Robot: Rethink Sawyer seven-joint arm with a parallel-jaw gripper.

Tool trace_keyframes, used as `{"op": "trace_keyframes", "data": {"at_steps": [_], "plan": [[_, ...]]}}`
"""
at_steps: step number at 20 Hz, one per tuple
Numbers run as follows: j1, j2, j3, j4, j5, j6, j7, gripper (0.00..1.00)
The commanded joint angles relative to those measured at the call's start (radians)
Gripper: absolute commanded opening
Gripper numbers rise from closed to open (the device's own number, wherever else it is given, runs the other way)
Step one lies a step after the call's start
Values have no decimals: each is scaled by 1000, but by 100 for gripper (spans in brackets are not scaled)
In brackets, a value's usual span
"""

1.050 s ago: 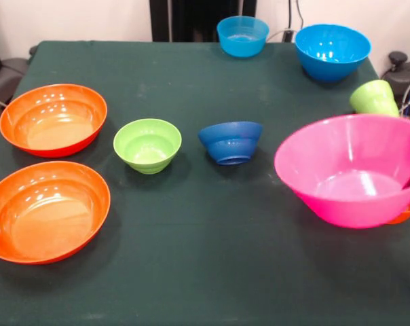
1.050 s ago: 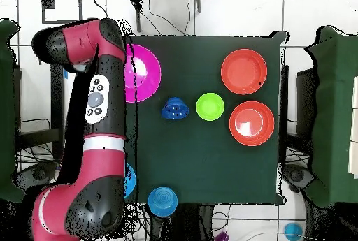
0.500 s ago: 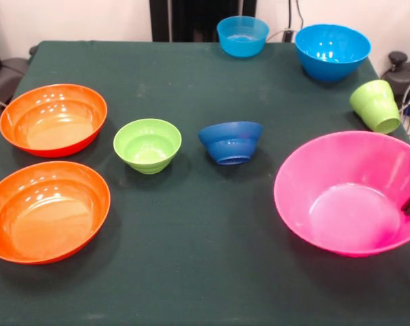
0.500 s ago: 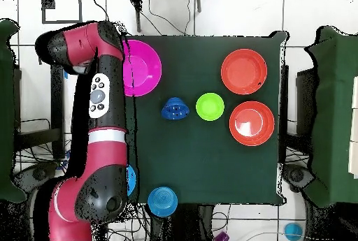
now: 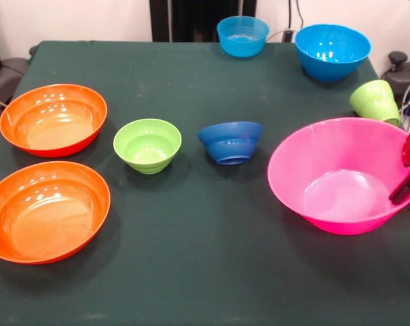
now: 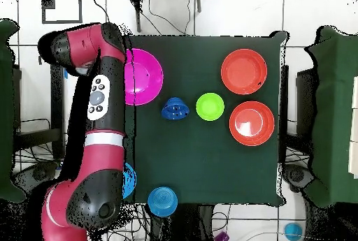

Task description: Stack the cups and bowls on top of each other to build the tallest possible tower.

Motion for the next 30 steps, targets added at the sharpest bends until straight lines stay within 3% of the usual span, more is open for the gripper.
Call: {"op": "trace_keyframes", "data": {"at_steps": [1,6,11,23,30], "plan": [[20,-89,58,155,-55,14,46,0],[55,-177,31,175,-40,146,51,0],[33,-187,35,103,-6,246,25,0],[1,-96,8,-37,17,286,65,0],[-37,48,-121,-212,150,279,214,0]]}}
